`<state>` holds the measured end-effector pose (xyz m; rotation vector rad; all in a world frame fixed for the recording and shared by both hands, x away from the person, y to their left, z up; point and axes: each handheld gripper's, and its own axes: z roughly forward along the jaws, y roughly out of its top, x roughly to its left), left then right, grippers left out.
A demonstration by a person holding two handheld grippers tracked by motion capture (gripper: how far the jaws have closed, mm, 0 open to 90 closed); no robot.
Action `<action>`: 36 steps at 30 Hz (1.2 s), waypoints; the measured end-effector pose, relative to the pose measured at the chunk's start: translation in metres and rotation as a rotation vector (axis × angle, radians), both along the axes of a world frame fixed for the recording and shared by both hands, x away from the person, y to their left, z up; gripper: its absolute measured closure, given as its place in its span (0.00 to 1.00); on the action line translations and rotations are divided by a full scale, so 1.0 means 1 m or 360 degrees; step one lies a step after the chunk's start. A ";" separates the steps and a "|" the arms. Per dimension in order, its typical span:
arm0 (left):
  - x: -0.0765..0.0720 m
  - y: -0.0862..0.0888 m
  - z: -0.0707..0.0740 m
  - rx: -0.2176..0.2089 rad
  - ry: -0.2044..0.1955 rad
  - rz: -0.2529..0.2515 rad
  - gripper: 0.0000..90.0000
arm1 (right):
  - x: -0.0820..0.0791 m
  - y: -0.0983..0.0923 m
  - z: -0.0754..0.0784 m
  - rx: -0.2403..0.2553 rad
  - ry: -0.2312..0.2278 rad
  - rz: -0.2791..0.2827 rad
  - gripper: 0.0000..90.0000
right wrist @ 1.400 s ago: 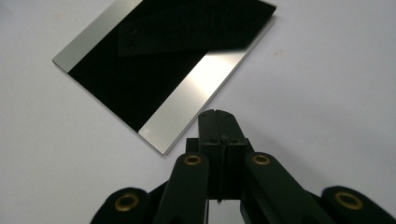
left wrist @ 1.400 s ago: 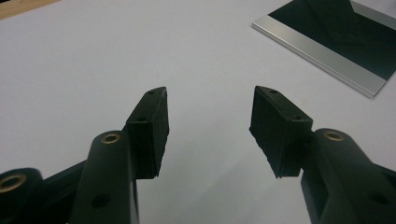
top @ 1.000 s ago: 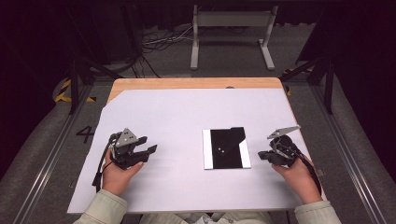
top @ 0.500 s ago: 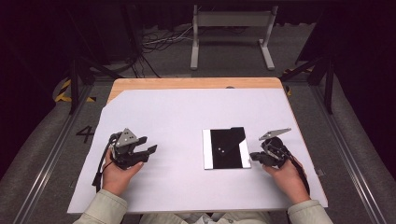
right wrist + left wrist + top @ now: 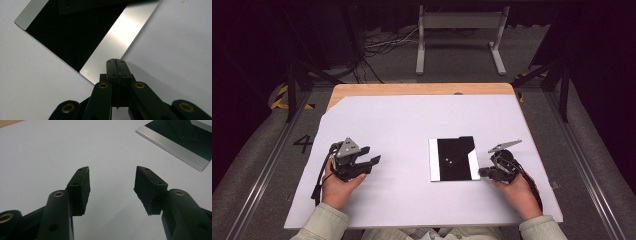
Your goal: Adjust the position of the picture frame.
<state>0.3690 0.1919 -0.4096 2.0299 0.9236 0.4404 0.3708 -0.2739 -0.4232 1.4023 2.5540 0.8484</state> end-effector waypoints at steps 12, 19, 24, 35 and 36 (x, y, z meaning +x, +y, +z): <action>0.001 -0.002 0.000 0.0007 0.0005 -0.0008 0.52 | -0.006 0.015 -0.002 0.0046 0.0033 0.0120 1.00; 0.001 -0.002 0.000 0.0003 0.0005 -0.0009 0.52 | -0.008 0.032 -0.003 0.0054 0.0023 0.0212 1.00; 0.001 -0.002 -0.001 0.0011 0.0011 -0.0016 0.52 | -0.007 0.044 -0.004 0.0069 0.0023 0.0259 1.00; 0.001 -0.004 -0.002 0.0008 0.0021 -0.0015 0.52 | -0.004 0.069 -0.005 0.0059 0.0008 0.0343 1.00; 0.001 -0.004 -0.002 0.0009 0.0021 -0.0016 0.52 | -0.003 0.071 -0.005 0.0055 0.0006 0.0350 1.00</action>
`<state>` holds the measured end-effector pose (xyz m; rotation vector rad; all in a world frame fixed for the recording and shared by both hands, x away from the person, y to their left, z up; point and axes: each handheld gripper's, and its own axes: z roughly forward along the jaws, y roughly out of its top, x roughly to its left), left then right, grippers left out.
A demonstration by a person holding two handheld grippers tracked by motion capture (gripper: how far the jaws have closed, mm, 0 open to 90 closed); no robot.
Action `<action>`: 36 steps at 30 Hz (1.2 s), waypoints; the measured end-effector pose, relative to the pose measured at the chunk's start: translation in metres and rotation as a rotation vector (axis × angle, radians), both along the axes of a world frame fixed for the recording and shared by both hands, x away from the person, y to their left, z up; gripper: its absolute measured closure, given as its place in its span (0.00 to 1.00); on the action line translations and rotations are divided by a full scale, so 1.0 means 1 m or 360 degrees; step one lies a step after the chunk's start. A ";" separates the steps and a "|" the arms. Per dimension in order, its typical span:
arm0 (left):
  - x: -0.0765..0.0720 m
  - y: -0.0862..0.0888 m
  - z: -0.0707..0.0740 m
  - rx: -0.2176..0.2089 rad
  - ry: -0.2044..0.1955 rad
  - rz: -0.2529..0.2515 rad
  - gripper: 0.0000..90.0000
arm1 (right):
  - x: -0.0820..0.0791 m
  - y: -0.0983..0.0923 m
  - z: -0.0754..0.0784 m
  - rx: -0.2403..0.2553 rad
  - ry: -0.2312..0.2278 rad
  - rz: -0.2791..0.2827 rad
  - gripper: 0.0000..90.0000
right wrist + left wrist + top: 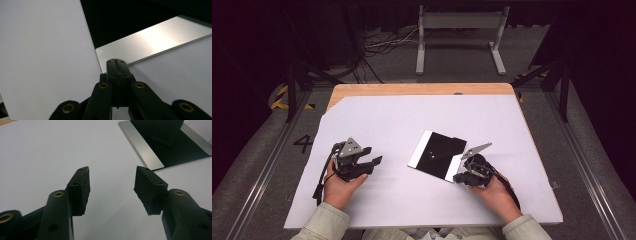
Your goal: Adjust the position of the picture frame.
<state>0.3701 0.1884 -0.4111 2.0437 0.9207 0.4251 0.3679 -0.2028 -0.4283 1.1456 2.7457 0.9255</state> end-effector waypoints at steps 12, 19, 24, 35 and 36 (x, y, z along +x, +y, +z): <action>0.000 0.002 0.000 -0.0006 -0.0003 0.0015 0.52 | 0.011 0.016 0.010 -0.0012 -0.0063 0.0072 1.00; 0.000 0.005 0.000 -0.0003 -0.0004 0.0019 0.52 | 0.049 -0.008 0.040 0.0032 -0.0182 -0.0102 1.00; 0.000 0.005 -0.001 0.0008 -0.0004 0.0022 0.52 | 0.072 -0.026 0.042 0.0087 -0.0182 -0.0224 1.00; 0.001 0.004 -0.002 0.0012 0.0000 0.0018 0.52 | 0.103 -0.041 0.025 0.0073 -0.0196 -0.0371 1.00; 0.001 0.004 -0.002 0.0013 0.0000 0.0017 0.52 | 0.106 -0.042 0.023 0.0081 -0.0194 -0.0383 1.00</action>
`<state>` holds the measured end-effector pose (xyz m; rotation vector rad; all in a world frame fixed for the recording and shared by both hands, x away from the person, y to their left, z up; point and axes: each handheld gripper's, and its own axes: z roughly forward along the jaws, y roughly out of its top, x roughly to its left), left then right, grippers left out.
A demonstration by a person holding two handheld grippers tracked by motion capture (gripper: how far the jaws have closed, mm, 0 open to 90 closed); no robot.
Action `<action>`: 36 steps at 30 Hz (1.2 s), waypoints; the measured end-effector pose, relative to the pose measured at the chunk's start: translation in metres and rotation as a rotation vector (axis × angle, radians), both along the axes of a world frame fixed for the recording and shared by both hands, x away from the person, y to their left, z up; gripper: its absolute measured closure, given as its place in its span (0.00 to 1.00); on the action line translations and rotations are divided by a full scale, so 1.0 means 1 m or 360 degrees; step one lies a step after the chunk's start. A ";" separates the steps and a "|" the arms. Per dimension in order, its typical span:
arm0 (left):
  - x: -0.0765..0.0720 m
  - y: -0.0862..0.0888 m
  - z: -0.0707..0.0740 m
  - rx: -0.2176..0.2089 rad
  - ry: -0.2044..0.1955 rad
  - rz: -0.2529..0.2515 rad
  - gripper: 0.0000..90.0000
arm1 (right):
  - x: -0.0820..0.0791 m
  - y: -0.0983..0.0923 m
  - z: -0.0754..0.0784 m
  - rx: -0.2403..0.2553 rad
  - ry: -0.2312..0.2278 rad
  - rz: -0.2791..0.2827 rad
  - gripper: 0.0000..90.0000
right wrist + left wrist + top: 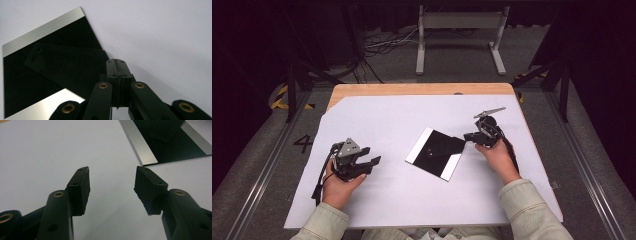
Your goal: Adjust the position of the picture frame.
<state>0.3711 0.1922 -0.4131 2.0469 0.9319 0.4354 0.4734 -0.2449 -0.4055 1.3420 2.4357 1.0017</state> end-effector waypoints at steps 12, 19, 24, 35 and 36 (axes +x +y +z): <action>0.000 -0.001 -0.001 0.0000 0.0010 -0.0008 0.52 | 0.016 -0.001 -0.019 -0.0026 0.0041 -0.0040 1.00; 0.000 -0.001 -0.001 -0.0001 0.0019 -0.0005 0.52 | 0.017 -0.002 -0.021 -0.0019 0.0064 -0.0041 1.00; 0.001 -0.001 -0.001 0.0004 0.0014 -0.0008 0.52 | 0.017 -0.003 -0.022 -0.0009 0.0117 -0.0028 1.00; 0.000 -0.002 -0.001 0.0006 0.0010 -0.0012 0.52 | -0.004 0.006 -0.017 -0.0107 0.0210 0.0095 1.00; 0.000 -0.002 -0.001 0.0005 0.0011 -0.0012 0.52 | -0.009 0.007 -0.017 -0.0102 0.0220 0.0110 1.00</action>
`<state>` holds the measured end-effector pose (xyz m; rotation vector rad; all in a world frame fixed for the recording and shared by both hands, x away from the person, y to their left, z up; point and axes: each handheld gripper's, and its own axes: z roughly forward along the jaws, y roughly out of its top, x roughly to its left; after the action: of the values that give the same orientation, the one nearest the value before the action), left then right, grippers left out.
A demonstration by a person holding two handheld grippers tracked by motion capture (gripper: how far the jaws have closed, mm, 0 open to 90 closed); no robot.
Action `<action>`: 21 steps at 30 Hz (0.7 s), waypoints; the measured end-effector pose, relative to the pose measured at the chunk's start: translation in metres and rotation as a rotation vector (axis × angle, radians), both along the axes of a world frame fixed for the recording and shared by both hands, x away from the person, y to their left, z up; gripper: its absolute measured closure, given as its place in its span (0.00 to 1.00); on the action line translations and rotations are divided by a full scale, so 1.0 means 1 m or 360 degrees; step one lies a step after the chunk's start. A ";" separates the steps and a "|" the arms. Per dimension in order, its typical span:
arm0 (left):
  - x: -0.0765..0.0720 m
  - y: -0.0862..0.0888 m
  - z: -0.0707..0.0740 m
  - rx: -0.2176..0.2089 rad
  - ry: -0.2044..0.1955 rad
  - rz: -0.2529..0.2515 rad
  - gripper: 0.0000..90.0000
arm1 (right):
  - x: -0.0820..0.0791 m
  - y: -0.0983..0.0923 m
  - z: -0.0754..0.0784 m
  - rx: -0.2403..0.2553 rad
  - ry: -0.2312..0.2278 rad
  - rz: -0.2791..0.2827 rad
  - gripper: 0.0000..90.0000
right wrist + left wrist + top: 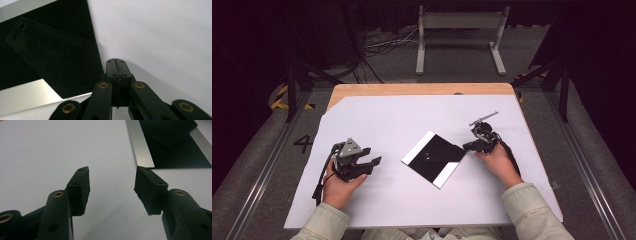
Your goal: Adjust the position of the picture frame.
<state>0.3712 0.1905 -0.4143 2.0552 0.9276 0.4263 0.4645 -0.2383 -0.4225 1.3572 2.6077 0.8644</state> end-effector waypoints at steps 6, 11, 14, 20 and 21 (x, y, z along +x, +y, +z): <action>0.000 -0.001 -0.001 0.0005 0.0008 -0.0001 0.52 | -0.014 0.002 -0.001 0.0010 0.0025 0.0050 1.00; 0.000 -0.002 -0.001 0.0008 0.0016 -0.0005 0.52 | -0.034 0.008 -0.001 -0.0007 0.0032 0.0121 1.00; 0.000 -0.002 -0.001 0.0004 0.0018 -0.0004 0.52 | -0.040 0.010 -0.001 -0.0001 0.0046 0.0135 1.00; 0.000 -0.002 -0.001 0.0002 0.0022 -0.0006 0.52 | -0.061 0.014 -0.002 0.0015 0.0060 0.0189 1.00; 0.000 -0.002 -0.001 0.0001 0.0023 -0.0006 0.52 | -0.061 0.014 -0.002 0.0015 0.0060 0.0189 1.00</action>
<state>0.3715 0.1884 -0.4152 2.0628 0.9319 0.4106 0.4035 -0.2240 -0.4246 1.2432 2.7402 0.8759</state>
